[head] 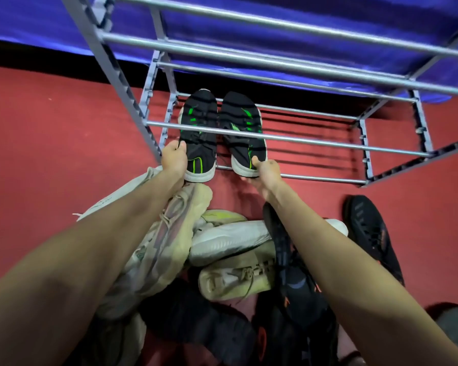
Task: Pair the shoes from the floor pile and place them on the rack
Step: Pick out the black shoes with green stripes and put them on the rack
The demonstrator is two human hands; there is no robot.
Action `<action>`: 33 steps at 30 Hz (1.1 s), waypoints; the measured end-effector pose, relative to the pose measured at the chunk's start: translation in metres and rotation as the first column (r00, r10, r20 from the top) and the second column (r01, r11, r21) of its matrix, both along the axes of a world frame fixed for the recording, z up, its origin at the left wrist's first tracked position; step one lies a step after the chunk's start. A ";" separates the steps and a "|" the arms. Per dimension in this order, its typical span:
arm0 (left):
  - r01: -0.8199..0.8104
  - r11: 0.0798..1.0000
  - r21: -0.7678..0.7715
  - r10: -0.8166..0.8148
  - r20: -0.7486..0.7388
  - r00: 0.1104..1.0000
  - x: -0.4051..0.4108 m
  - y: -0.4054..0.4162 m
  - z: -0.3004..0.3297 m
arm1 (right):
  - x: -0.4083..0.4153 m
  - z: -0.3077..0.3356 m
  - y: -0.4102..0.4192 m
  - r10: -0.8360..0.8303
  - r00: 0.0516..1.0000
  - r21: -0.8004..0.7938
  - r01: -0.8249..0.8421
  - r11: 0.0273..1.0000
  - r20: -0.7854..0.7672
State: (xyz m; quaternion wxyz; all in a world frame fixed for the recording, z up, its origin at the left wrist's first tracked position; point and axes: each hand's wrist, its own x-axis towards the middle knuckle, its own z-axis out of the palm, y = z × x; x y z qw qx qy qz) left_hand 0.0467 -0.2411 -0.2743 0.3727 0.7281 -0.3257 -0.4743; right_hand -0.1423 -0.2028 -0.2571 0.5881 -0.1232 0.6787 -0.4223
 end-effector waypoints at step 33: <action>0.470 0.881 0.054 -0.431 0.499 0.752 0.016 0.022 0.008 | 0.030 -0.015 0.011 0.440 0.664 0.133 -0.461 0.878 -0.604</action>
